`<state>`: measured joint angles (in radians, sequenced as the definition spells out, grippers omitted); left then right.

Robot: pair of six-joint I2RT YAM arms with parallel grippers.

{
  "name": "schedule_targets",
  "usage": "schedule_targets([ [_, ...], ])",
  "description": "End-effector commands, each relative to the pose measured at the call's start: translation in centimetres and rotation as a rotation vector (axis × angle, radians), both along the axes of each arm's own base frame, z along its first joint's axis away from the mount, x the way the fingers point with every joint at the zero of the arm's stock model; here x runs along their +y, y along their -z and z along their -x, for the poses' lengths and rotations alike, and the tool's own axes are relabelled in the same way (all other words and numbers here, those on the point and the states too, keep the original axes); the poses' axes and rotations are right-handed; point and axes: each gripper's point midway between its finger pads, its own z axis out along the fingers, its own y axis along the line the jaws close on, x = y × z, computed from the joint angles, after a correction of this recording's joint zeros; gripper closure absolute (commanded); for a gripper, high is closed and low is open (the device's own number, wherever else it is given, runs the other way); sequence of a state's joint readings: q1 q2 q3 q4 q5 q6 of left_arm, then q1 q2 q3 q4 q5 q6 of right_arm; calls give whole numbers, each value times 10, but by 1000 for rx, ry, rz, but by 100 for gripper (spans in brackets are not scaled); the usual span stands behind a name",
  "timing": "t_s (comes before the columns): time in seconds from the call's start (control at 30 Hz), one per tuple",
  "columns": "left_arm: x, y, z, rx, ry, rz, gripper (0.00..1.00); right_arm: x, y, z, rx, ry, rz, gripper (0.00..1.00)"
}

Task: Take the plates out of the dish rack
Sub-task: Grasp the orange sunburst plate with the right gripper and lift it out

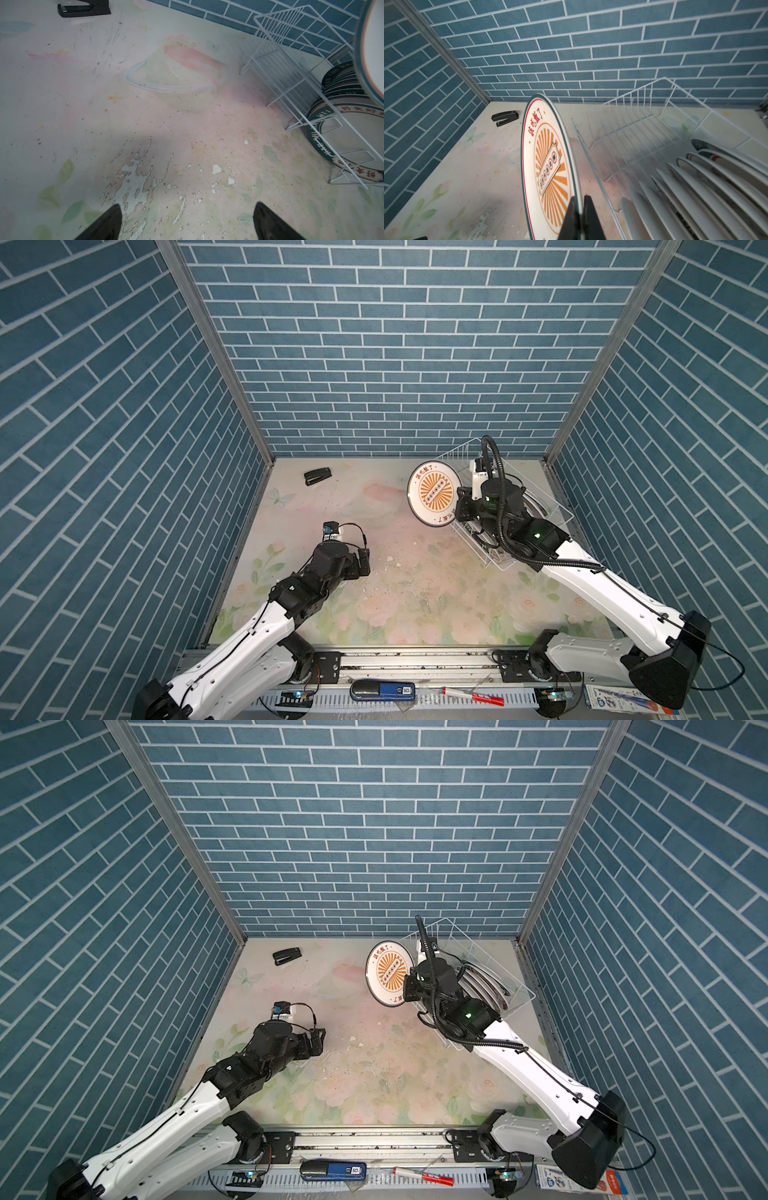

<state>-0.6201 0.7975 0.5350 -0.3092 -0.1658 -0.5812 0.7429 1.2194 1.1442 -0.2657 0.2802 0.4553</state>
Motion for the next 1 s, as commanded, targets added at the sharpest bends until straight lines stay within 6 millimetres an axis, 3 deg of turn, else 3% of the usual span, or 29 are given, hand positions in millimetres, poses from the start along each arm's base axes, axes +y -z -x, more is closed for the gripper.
schedule_targets([
  [0.0,-13,-8,-3,-43,67,47,1,23,26,-1,136,-61,-209,100],
  [0.17,-26,-12,-10,-56,121,138,1,43,54,-5,231,-130,-297,100],
  [0.5,-45,-12,-28,-31,175,334,7,73,85,0,359,-237,-375,100],
  [0.97,-47,-13,-54,-33,162,444,28,95,95,13,419,-354,-528,100],
])
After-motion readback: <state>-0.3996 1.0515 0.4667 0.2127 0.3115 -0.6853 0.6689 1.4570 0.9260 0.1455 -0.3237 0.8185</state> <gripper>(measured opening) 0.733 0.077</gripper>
